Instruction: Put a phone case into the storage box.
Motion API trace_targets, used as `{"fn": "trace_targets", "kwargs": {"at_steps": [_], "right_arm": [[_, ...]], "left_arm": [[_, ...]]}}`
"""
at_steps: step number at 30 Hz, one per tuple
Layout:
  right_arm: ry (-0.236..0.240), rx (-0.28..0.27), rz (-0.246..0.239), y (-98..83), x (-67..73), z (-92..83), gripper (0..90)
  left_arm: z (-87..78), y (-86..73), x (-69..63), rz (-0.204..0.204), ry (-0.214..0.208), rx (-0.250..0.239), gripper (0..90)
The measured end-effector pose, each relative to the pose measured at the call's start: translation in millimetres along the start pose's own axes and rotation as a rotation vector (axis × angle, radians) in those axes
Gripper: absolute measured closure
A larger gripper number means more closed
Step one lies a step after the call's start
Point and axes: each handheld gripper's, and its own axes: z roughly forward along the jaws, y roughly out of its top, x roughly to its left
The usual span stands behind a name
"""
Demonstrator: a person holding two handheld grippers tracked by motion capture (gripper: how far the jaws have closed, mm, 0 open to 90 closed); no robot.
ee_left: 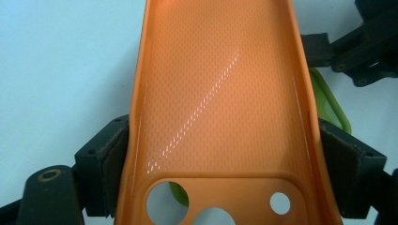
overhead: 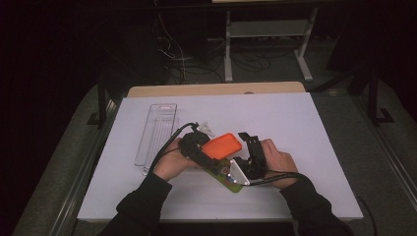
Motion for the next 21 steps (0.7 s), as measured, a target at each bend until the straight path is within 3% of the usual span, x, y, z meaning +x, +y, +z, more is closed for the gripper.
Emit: {"fn": "trace_targets", "kwargs": {"at_steps": [1,2,3,5,8,11,21], "right_arm": [[-0.001,-0.006,-0.001,1.0,1.4,0.2,5.2],[0.0,-0.007,-0.009,1.8,1.8,-0.1,6.1],[-0.009,-0.019,-0.057,1.7,1.0,0.9,7.2],[-0.027,-0.022,-0.079,3.9,3.0,0.2,13.1],[-0.05,-0.024,-0.093,6.0,4.6,-0.8,16.8],[-0.068,-0.032,-0.115,8.8,5.9,-2.0,27.1],[-0.042,-0.014,-0.15,12.1,12.5,-1.5,48.0]], "left_arm": [[0.8,0.2,-1.6,-0.016,-0.006,-0.009,15.6],[0.5,0.5,-1.2,0.001,-0.008,-0.002,15.6],[0.9,0.7,-2.4,-0.005,-0.008,-0.011,15.6],[1.0,1.3,-3.6,-0.008,-0.011,-0.019,15.6],[-0.5,1.9,-2.8,0.013,-0.016,-0.001,15.6],[-0.3,2.0,-3.9,0.013,-0.017,-0.002,15.6],[-1.2,3.8,-6.5,0.023,-0.021,-0.006,15.6]]}}
